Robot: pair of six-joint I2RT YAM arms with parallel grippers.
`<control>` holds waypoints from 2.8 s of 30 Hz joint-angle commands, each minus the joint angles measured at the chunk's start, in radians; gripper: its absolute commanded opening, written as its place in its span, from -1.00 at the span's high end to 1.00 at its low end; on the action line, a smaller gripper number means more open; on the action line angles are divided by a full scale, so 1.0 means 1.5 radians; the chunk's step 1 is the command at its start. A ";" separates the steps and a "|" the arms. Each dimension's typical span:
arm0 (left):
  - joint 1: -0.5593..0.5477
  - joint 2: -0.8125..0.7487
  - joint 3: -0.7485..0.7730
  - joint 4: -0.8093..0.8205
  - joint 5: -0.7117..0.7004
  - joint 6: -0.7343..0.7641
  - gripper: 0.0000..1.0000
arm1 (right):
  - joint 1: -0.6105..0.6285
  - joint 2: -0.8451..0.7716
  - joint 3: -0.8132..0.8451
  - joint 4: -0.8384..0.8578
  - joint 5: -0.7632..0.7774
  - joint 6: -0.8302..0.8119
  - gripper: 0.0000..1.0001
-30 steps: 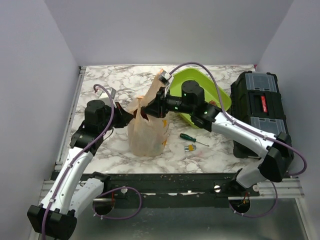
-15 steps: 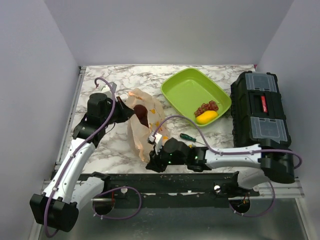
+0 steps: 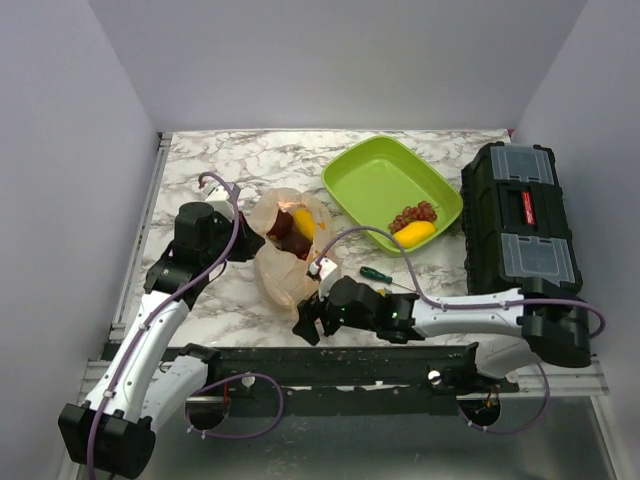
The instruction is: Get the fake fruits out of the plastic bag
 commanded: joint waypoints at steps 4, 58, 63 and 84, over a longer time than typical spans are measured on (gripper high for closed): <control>0.003 0.002 -0.010 0.011 0.046 0.031 1.00 | 0.003 -0.158 0.021 -0.022 0.054 0.003 -0.81; -0.032 0.004 -0.053 -0.170 -0.012 -0.032 1.00 | -0.016 0.100 0.177 -0.069 0.402 0.035 0.09; -0.042 -0.003 -0.037 -0.160 0.012 -0.024 1.00 | -0.015 0.148 0.235 -0.036 0.399 -0.003 0.19; -0.041 0.053 -0.034 -0.126 0.013 0.034 1.00 | -0.103 0.169 0.206 0.065 0.270 0.036 -0.14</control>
